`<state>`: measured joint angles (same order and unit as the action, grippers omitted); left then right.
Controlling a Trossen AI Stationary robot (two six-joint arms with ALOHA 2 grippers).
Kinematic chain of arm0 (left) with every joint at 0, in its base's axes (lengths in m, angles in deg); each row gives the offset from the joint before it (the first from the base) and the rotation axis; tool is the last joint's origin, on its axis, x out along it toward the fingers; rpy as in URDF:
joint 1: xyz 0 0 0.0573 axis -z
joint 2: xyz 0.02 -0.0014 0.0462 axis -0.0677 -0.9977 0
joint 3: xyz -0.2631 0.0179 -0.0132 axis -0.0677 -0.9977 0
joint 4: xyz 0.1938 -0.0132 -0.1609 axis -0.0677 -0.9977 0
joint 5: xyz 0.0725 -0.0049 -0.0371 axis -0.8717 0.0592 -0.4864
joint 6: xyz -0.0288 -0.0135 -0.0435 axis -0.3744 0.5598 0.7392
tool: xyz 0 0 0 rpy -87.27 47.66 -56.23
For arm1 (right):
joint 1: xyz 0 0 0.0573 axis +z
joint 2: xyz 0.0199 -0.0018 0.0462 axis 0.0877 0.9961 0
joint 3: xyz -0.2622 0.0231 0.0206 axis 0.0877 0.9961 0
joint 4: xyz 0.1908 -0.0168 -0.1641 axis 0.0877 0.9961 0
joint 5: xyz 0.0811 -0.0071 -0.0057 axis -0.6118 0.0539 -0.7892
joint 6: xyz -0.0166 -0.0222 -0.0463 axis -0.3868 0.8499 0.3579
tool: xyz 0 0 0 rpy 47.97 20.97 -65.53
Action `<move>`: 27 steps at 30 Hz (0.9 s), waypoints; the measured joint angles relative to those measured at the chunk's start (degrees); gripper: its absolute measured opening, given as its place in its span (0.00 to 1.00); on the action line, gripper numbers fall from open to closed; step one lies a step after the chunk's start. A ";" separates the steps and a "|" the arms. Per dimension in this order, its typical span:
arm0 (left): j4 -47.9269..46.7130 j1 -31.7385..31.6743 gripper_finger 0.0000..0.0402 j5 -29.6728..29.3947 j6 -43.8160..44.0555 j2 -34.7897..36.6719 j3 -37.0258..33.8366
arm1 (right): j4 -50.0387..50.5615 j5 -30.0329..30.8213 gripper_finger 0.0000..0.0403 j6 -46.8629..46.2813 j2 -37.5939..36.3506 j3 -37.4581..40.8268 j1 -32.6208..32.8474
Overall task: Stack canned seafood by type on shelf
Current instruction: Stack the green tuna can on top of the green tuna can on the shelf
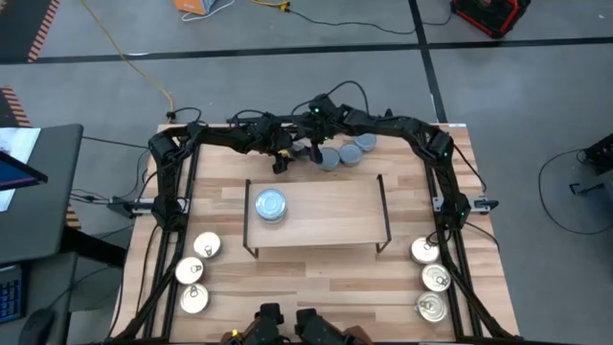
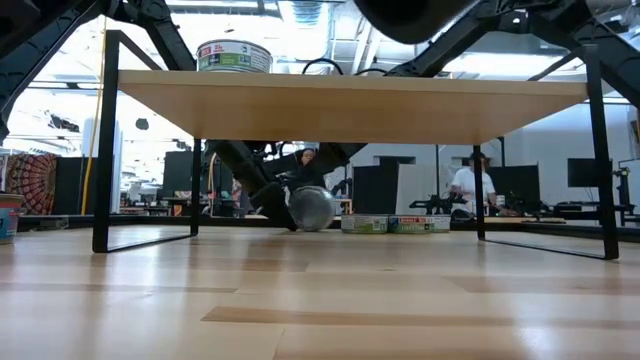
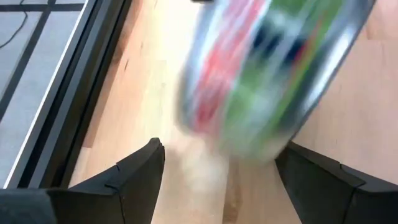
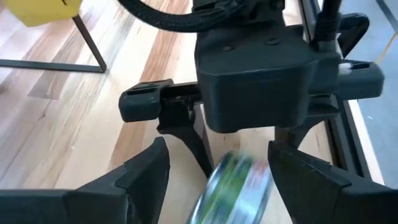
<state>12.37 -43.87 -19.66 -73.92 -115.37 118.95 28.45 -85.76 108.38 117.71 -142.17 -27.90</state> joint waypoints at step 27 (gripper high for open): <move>-7.83 0.24 0.76 -0.89 2.49 2.41 0.03 | 6.96 5.68 0.73 0.60 -4.83 0.00 -0.52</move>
<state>4.54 -43.63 -20.55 -71.43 -112.97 118.98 35.41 -80.08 108.98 112.88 -142.17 -28.42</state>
